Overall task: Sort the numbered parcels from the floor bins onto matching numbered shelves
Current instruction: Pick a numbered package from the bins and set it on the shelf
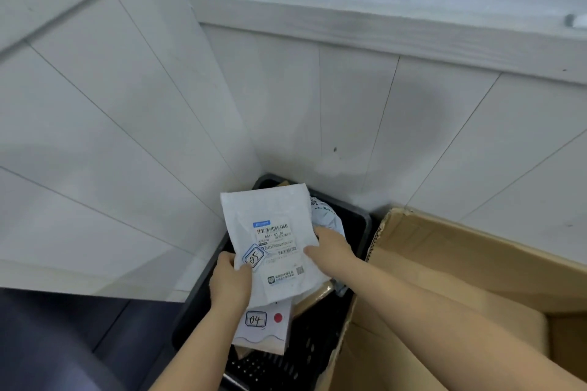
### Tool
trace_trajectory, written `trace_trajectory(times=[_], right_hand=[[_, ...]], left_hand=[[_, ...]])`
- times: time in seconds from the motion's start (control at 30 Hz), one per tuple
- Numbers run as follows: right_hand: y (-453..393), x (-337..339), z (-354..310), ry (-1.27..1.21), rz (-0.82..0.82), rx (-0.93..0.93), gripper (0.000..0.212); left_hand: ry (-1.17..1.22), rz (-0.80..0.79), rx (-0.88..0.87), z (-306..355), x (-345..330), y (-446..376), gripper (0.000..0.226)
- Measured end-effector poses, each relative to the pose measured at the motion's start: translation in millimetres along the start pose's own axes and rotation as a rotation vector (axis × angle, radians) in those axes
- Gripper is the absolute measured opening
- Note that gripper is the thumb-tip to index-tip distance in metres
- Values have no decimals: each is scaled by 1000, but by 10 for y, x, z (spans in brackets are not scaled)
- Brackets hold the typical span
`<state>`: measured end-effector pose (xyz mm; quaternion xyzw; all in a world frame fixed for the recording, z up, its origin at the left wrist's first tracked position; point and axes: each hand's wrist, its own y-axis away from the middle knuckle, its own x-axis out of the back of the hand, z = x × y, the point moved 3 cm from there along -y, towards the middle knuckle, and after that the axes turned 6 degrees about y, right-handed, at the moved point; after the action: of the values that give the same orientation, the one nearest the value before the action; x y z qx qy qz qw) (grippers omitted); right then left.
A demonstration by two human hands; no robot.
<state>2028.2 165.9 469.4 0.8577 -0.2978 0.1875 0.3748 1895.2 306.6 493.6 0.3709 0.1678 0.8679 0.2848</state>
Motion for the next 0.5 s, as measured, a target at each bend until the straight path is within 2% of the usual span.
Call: trace_trajectory(times=[0.07, 0.17, 0.33, 0.4, 0.5], right_hand=[[207, 142, -76, 13, 0, 11, 40], [571, 396, -163, 47, 19, 2, 31], [1326, 757, -315, 51, 68, 1, 11], [1606, 895, -441, 63, 101, 27, 21], [1955, 1102, -651, 86, 145, 76, 12]], left_hand=[[31, 15, -1, 96, 69, 176, 13], [112, -4, 14, 233, 190, 455, 18], [170, -51, 2, 450, 443, 1090, 12], [173, -61, -20, 578, 573, 1335, 10], [130, -69, -90, 819, 798, 1676, 9]])
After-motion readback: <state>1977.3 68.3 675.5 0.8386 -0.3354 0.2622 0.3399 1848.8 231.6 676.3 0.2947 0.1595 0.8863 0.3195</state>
